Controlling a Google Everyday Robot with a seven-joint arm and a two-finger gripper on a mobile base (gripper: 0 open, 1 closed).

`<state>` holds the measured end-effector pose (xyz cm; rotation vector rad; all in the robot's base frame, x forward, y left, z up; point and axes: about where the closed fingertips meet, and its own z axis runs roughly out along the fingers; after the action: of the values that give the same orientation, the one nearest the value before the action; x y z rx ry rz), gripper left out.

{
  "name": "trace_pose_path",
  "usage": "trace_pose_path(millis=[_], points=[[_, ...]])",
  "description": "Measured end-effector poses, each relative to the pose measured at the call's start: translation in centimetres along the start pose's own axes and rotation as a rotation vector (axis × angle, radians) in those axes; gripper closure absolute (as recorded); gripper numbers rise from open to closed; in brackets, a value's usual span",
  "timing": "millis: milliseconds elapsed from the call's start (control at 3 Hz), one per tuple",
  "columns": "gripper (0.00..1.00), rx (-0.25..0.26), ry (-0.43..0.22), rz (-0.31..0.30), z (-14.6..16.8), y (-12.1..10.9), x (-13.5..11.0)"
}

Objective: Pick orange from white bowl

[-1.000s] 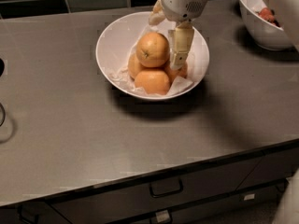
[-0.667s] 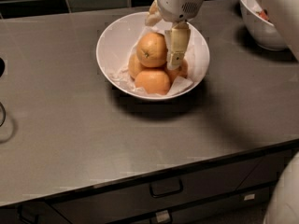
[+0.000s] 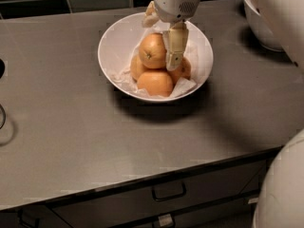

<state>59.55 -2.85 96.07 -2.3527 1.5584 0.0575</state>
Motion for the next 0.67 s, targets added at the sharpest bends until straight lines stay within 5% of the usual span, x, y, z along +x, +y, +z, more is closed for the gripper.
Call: trace_pose_path(millis=[667], points=[[0.14, -0.026, -0.016, -0.034, 0.85, -0.43, -0.45]])
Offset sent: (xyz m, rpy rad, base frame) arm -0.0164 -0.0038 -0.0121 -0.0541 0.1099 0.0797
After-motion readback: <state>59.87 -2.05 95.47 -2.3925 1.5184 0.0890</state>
